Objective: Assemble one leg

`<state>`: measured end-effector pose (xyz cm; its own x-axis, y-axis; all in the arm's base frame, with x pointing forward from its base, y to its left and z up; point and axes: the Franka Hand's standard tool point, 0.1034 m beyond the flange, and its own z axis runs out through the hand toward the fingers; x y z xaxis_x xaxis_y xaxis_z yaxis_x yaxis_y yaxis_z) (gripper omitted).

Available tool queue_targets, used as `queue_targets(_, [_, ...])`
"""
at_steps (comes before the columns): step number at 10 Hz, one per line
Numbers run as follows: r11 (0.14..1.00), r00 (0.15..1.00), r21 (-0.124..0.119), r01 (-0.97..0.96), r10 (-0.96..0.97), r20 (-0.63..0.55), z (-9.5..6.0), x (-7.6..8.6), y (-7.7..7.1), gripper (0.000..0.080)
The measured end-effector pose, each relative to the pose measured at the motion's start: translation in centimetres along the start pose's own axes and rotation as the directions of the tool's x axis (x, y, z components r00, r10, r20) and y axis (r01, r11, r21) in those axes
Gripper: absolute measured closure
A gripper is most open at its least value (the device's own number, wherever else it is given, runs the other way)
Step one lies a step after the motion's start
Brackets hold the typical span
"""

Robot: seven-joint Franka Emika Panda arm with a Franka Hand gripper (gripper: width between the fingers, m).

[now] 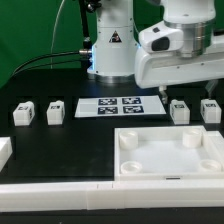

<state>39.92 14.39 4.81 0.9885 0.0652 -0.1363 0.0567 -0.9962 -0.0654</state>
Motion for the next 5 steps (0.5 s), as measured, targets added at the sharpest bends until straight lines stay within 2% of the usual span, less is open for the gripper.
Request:
queue_targets(1, [1.0,1.0,0.0,-0.001,0.001,0.001,0.1,-0.3,-1.7,0.015])
queue_targets(4, [0.999,0.999,0.001,-0.032,0.032,-0.006,0.3,-0.1,-5.4,0.015])
queue_targets(5, [1.0,1.0,-0.003,-0.02,0.02,0.01,0.3,-0.2,-5.3,0.015])
